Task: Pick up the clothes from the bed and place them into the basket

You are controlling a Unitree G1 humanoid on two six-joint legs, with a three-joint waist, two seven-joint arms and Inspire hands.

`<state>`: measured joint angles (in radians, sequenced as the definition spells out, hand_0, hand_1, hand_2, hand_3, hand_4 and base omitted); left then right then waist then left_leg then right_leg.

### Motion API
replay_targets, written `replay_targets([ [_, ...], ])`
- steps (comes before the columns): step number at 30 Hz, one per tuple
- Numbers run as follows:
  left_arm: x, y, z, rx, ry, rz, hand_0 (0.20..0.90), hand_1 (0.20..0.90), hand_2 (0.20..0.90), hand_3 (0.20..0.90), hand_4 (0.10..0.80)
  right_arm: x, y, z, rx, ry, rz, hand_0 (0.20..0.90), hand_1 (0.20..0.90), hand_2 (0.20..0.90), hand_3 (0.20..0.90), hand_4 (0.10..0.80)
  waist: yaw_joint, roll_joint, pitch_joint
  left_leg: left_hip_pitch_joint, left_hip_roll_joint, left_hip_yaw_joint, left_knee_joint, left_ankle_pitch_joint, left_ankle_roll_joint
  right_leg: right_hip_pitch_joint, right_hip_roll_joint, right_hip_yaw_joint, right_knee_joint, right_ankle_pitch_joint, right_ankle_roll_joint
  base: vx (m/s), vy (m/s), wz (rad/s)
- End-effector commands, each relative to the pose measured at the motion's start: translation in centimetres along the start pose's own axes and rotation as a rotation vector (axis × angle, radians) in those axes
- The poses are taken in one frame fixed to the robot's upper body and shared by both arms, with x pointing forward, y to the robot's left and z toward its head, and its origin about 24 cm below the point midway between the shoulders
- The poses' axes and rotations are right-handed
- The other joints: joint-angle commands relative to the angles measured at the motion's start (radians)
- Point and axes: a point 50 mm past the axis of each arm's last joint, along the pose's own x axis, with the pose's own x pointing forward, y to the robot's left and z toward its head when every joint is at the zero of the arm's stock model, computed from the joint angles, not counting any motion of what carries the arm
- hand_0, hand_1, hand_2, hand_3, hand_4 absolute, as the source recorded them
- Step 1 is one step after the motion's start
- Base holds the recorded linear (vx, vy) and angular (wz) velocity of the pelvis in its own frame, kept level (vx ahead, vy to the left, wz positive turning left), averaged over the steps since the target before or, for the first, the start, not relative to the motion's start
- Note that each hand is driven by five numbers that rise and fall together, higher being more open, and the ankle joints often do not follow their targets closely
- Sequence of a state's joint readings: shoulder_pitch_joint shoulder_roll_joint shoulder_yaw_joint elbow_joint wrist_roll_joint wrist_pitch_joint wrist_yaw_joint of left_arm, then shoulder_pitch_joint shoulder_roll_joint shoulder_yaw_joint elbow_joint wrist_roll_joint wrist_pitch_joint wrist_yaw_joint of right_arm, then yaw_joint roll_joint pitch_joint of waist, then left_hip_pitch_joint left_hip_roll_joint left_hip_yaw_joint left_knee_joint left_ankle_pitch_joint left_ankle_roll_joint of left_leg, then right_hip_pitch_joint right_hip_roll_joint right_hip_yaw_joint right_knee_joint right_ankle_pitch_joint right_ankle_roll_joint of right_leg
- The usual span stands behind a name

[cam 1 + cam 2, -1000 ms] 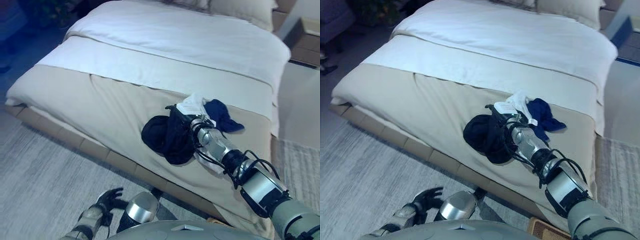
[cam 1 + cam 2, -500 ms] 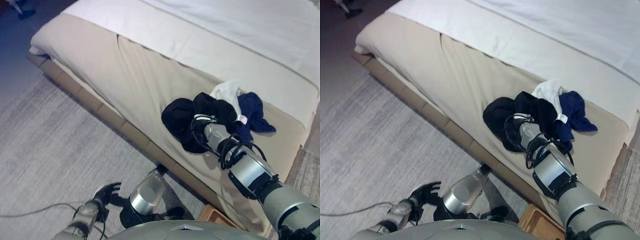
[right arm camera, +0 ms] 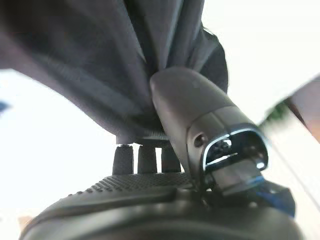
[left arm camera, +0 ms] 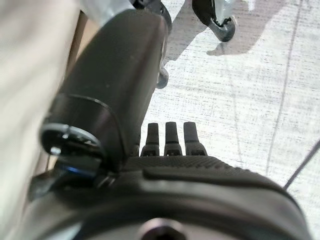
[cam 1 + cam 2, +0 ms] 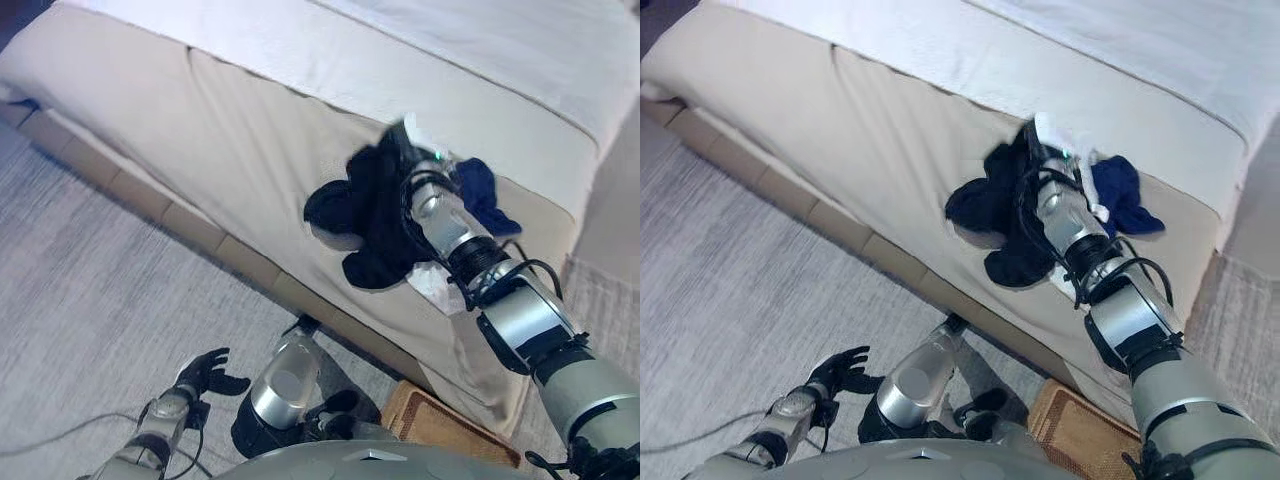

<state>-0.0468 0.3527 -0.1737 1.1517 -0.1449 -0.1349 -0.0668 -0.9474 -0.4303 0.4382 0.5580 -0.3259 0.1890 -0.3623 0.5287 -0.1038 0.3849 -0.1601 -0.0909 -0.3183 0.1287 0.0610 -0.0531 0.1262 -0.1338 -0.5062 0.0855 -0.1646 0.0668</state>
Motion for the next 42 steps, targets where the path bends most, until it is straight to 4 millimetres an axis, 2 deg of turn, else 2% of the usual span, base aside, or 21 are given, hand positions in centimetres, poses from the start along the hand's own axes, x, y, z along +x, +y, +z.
replay_targets([
  [1, -1.7, -0.5, -4.8, -0.004, 0.109, -0.011, 0.9, 0.9, 0.9, 0.9, 0.8, 0.3, -10.1, 3.2, -0.023, -0.276, -0.461, 0.3, 0.3, 0.3, 0.2, 0.1, -0.087, 0.003, -0.193, 0.099, 0.033, 0.039, -0.126, -0.015, 0.078, 0.048, 0.003, 0.074, 0.046, 0.04, -0.015, -0.044, 0.059, -0.39],
  [3, -1.8, -0.6, -5.1, -0.002, 0.117, -0.014, 0.9, 0.9, 0.9, 0.9, 0.8, 0.0, -11.3, 3.4, -0.021, -0.305, -0.529, 0.3, 0.3, 0.3, 0.2, 0.1, -0.101, 0.003, -0.21, 0.113, 0.033, 0.046, -0.133, -0.017, 0.079, 0.057, 0.008, 0.083, 0.032, 0.04, -0.013, -0.056, 0.007, -0.33],
  [5, -1.8, -0.8, -5.3, -0.008, 0.142, -0.016, 0.9, 0.9, 0.9, 0.9, 0.8, -0.8, -14.4, 4.4, -0.021, -0.368, -0.651, 0.3, 0.3, 0.3, 0.2, 0.1, -0.133, 0.002, -0.249, 0.148, 0.037, 0.073, -0.155, -0.024, 0.079, 0.07, 0.016, 0.105, 0.008, 0.042, -0.01, -0.035, -0.032, -0.23],
  [7, -1.7, -0.9, -5.4, -0.006, 0.148, -0.017, 0.9, 0.9, 0.9, 0.9, 0.8, -1.0, -15.0, 4.5, -0.016, -0.376, -0.682, 0.3, 0.3, 0.3, 0.2, 0.1, -0.14, 0.002, -0.257, 0.156, 0.039, 0.081, -0.159, -0.025, 0.079, 0.073, 0.019, 0.111, 0.002, 0.044, -0.01, -0.046, -0.046, -0.33],
  [11, -1.4, -1.4, -5.0, -0.003, 0.185, -0.017, 0.9, 0.9, 0.9, 0.9, 0.8, -2.3, -19.1, 5.2, -0.034, -0.427, -0.882, 0.3, 0.3, 0.3, 0.2, 0.1, -0.197, 0.0, -0.307, 0.199, 0.05, 0.135, -0.199, -0.025, 0.069, 0.077, 0.045, 0.147, -0.039, 0.054, -0.015, -0.095, -0.104, -0.32],
  [14, -1.3, -1.6, -5.0, 0.001, 0.206, -0.021, 0.9, 0.9, 0.9, 0.9, 0.8, -2.7, -20.8, 5.1, -0.06, -0.425, -0.935, 0.3, 0.3, 0.3, 0.2, 0.1, -0.221, -0.001, -0.327, 0.197, 0.053, 0.156, -0.206, -0.018, 0.061, 0.074, 0.056, 0.157, -0.065, 0.069, -0.017, -0.085, -0.055, -0.3],
  [16, -1.3, -1.7, -5.1, 0.011, 0.238, -0.031, 0.9, 0.9, 0.9, 0.9, 0.8, -3.3, -23.0, 5.0, -0.113, -0.427, -1.009, 0.3, 0.3, 0.3, 0.2, 0.1, -0.259, -0.003, -0.342, 0.206, 0.059, 0.191, -0.204, -0.029, 0.058, 0.063, 0.061, 0.175, -0.078, 0.079, -0.017, -0.14, -0.067, -0.2],
  [20, -1.2, -1.9, -5.1, -0.002, 0.253, -0.03, 0.9, 0.9, 0.9, 0.9, 0.8, -4.0, -25.1, 4.7, -0.147, -0.429, -1.088, 0.3, 0.3, 0.3, 0.2, 0.1, -0.306, -0.001, -0.356, 0.22, 0.066, 0.238, -0.206, -0.043, 0.059, 0.044, 0.066, 0.204, -0.091, 0.092, -0.018, -0.109, -0.023, -0.36],
  [26, -0.7, -1.8, -3.7, 0.012, 0.242, -0.037, 0.9, 0.9, 0.9, 0.9, 0.8, -5.1, -29.4, 3.4, -0.146, -0.38, -1.249, 0.3, 0.3, 0.3, 0.2, 0.1, -0.378, 0.008, -0.371, 0.245, 0.075, 0.312, -0.215, -0.064, 0.055, 0.029, 0.078, 0.245, -0.113, 0.109, -0.018, -0.095, -0.003, -0.32],
  [30, -0.4, -1.8, -2.8, 0.033, 0.221, -0.055, 0.9, 0.9, 0.9, 0.9, 0.8, -5.5, -30.6, 2.1, -0.147, -0.328, -1.279, 0.3, 0.3, 0.3, 0.2, 0.1, -0.411, 0.009, -0.376, 0.255, 0.077, 0.335, -0.216, -0.073, 0.056, 0.025, 0.082, 0.264, -0.119, 0.116, -0.018, -0.05, 0.006, -0.22],
  [36, 0.0, -2.1, -1.4, 0.066, 0.193, -0.079, 0.9, 0.9, 0.9, 0.9, 0.8, -5.6, -30.8, -1.9, -0.17, -0.159, -1.208, 0.3, 0.3, 0.3, 0.2, 0.1, -0.45, 0.012, -0.374, 0.262, 0.082, 0.364, -0.216, -0.083, 0.051, 0.021, 0.089, 0.291, -0.141, 0.133, -0.014, -0.051, -0.011, -0.14],
  [39, 0.2, -1.8, -1.0, 0.081, 0.194, -0.081, 0.9, 0.9, 0.9, 0.9, 0.8, -5.2, -29.8, -5.1, -0.139, 0.001, -1.07, 0.3, 0.3, 0.3, 0.2, 0.1, -0.464, 0.014, -0.368, 0.263, 0.086, 0.378, -0.216, -0.085, 0.048, 0.016, 0.091, 0.304, -0.146, 0.141, -0.011, -0.049, -0.028, -0.08],
  [41, 0.2, -1.5, -0.9, 0.085, 0.2, -0.079, 0.9, 0.9, 0.9, 0.9, 0.8, -4.9, -27.7, -8.2, -0.075, 0.142, -0.894, 0.3, 0.3, 0.3, 0.2, 0.1, -0.478, 0.017, -0.362, 0.263, 0.09, 0.39, -0.216, -0.084, 0.044, 0.009, 0.093, 0.317, -0.151, 0.148, -0.011, -0.052, -0.039, -0.21],
  [42, 0.2, -1.4, -0.9, 0.085, 0.201, -0.078, 0.9, 0.9, 0.9, 0.9, 0.8, -4.9, -27.3, -8.7, -0.069, 0.163, -0.865, 0.3, 0.3, 0.3, 0.2, 0.1, -0.48, 0.018, -0.361, 0.263, 0.09, 0.391, -0.216, -0.084, 0.044, 0.009, 0.094, 0.319, -0.153, 0.149, -0.011, -0.037, -0.044, -0.21],
])
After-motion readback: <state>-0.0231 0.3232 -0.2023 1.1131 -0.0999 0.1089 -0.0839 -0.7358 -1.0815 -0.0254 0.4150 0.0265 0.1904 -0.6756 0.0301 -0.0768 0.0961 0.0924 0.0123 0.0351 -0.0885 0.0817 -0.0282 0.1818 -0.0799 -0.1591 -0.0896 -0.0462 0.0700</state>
